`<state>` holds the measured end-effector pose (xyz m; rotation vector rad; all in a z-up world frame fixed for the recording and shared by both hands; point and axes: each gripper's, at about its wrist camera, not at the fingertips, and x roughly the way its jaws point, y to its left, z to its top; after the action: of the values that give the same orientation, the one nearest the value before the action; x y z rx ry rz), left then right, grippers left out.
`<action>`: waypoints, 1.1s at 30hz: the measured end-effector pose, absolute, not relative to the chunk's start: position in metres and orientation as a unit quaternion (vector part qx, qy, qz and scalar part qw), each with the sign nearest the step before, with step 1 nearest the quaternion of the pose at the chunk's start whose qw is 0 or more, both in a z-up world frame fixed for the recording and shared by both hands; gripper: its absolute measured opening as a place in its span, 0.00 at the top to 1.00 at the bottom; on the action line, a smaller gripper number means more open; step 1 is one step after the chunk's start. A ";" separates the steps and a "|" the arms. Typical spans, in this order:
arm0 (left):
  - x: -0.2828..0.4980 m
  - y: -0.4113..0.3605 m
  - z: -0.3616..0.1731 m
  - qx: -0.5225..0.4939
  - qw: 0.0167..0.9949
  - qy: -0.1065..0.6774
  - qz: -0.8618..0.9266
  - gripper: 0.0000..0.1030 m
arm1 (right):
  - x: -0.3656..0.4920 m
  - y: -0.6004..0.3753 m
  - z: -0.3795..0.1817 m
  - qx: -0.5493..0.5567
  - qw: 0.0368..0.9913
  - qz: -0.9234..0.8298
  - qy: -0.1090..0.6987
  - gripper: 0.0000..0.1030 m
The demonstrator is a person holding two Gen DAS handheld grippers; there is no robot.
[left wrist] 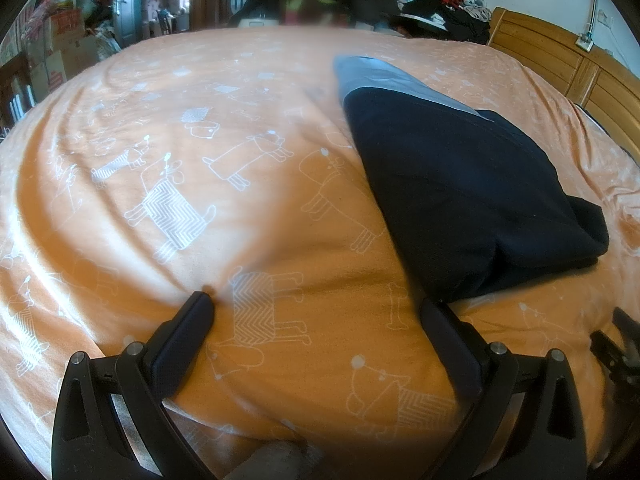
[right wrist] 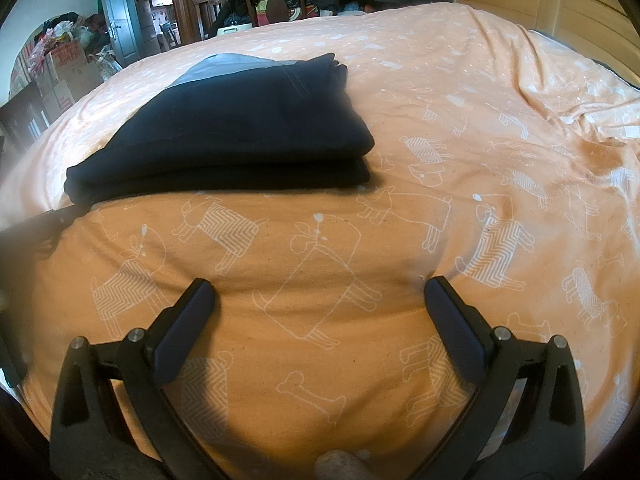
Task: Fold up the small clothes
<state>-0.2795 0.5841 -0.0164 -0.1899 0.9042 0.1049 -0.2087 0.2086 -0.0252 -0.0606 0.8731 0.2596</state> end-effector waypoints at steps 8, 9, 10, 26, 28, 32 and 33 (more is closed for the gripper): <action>-0.278 0.589 -0.011 -0.095 0.883 0.456 0.048 0.00 | -0.205 0.215 -0.020 -0.037 0.881 0.115 0.457 0.00; -0.278 0.590 -0.011 -0.095 0.882 0.459 0.049 0.00 | -0.204 0.215 -0.020 -0.036 0.879 0.114 0.462 0.00; -0.276 0.589 -0.011 -0.094 0.882 0.459 0.049 0.00 | -0.203 0.215 -0.019 -0.034 0.879 0.113 0.463 0.00; -0.281 0.588 0.011 -0.075 0.882 0.462 0.048 0.00 | -0.189 0.222 -0.011 -0.038 0.861 0.101 0.497 0.00; -0.285 0.584 0.030 -0.075 0.894 0.440 0.043 0.00 | -0.191 0.221 -0.001 -0.028 0.862 0.117 0.493 0.00; -0.307 0.584 0.103 -0.076 0.925 0.369 0.045 0.00 | -0.206 0.225 0.047 -0.030 0.880 0.138 0.454 0.00; -0.313 0.582 0.123 -0.070 0.933 0.350 0.046 0.00 | -0.212 0.228 0.071 -0.032 0.890 0.148 0.431 0.00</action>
<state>-0.3131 0.5821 0.1227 -0.1427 0.7155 0.0942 -0.2125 0.2275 0.0713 -0.0660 0.8955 0.3067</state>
